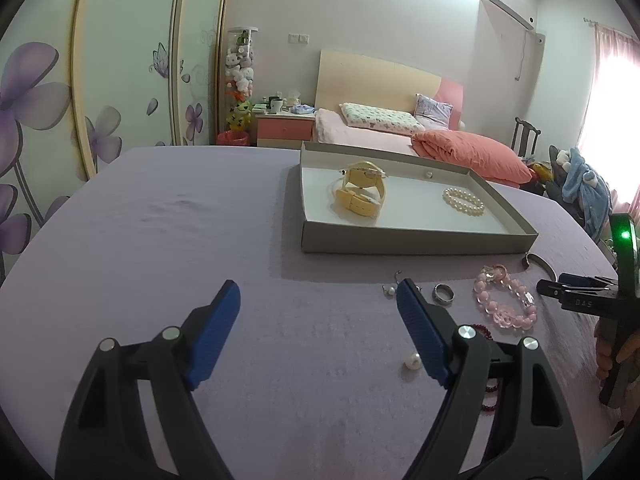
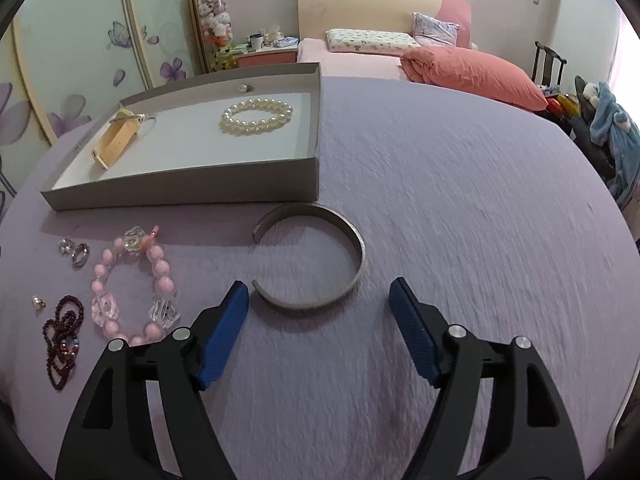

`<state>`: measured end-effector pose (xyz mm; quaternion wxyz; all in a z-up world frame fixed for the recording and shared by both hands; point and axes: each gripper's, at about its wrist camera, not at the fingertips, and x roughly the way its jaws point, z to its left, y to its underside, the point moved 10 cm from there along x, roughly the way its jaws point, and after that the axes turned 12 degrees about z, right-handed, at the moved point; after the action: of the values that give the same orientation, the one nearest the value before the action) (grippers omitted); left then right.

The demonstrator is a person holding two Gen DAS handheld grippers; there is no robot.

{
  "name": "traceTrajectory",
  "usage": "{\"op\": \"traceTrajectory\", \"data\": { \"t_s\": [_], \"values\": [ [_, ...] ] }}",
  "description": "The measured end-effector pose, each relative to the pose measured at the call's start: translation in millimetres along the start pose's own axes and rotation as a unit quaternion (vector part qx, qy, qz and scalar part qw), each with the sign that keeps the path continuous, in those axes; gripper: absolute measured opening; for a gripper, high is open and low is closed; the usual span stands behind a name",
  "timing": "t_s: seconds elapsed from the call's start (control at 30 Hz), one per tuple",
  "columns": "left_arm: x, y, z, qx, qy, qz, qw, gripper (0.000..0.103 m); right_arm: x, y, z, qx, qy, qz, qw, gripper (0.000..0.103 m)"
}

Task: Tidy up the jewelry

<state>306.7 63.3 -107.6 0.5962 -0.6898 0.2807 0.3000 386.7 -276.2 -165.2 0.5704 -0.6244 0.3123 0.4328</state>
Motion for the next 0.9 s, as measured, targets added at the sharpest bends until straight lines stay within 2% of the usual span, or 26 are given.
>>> {"op": "traceTrajectory", "data": {
  "t_s": [0.2,0.27,0.3,0.9],
  "values": [
    [2.0,0.6,0.1,-0.006,0.000,0.004,1.0000,0.079,0.8,-3.5,1.1,-0.007,-0.005,0.000,1.000,0.072],
    [3.4,1.8,-0.3,-0.008,0.000,0.005,1.0000,0.079,-0.1,-5.2,1.7,-0.010,-0.006,-0.003,1.000,0.060],
    [3.5,2.1,-0.4,-0.009,0.001,0.005,0.9999,0.079,-0.3,-5.3,2.2,-0.010,-0.006,-0.004,1.000,0.060],
    [3.1,3.2,-1.7,-0.003,0.005,0.007,1.0000,0.079,-9.3,11.1,-3.6,0.031,0.003,-0.003,1.000,0.058]
  ]
}}
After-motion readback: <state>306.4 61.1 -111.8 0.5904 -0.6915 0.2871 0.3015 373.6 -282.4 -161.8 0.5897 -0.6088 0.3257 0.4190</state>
